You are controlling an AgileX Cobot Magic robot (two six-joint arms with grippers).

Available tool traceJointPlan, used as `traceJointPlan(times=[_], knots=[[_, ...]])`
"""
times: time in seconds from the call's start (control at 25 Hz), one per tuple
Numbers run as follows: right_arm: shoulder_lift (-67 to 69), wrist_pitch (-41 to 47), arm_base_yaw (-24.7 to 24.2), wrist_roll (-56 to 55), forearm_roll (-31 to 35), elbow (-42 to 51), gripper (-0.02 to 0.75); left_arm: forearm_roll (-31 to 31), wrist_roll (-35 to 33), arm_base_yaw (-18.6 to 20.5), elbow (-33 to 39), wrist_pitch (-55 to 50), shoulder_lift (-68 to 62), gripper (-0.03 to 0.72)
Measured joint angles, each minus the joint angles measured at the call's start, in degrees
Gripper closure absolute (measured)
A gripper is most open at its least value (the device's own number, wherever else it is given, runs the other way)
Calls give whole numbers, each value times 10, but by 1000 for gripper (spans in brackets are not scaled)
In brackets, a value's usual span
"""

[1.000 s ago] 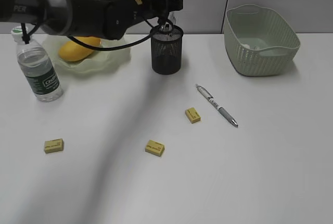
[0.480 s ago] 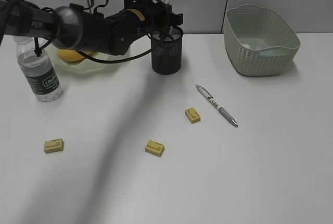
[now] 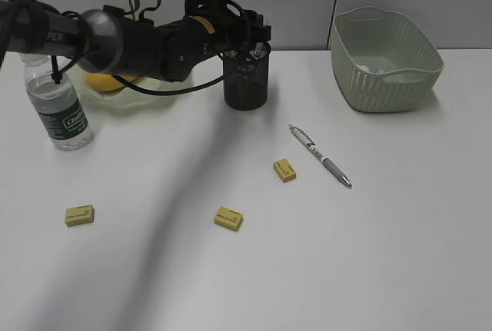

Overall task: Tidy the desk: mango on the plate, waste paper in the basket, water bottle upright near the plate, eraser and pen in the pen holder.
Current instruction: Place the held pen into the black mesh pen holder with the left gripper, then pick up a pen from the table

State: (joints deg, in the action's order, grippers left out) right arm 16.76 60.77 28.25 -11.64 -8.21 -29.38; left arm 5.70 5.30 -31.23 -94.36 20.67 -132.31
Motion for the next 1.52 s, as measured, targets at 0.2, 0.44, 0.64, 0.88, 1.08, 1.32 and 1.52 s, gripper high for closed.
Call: traceJointPlan(times=[0.2,0.44,0.64,0.88,1.08,1.32,1.52], knots=[[0,0,0,0,0,0,226,0,0,-1,0,-62,25,220],[0,0,0,0,0,0,226,-7,0,-4,0,-217,105,217],[0,0,0,0,0,0,226,-6,0,-4,0,-394,165,217],[0,0,0,0,0,0,226,-15,0,-4,0,-596,247,220],[0,0,0,0,0,0,226,-44,0,-4,0,-749,314,225],[0,0,0,0,0,0,226,-52,-1,-4,0,-873,370,315],[0,0,0,0,0,0,226,-73,-16,-4,21,-899,410,350]])
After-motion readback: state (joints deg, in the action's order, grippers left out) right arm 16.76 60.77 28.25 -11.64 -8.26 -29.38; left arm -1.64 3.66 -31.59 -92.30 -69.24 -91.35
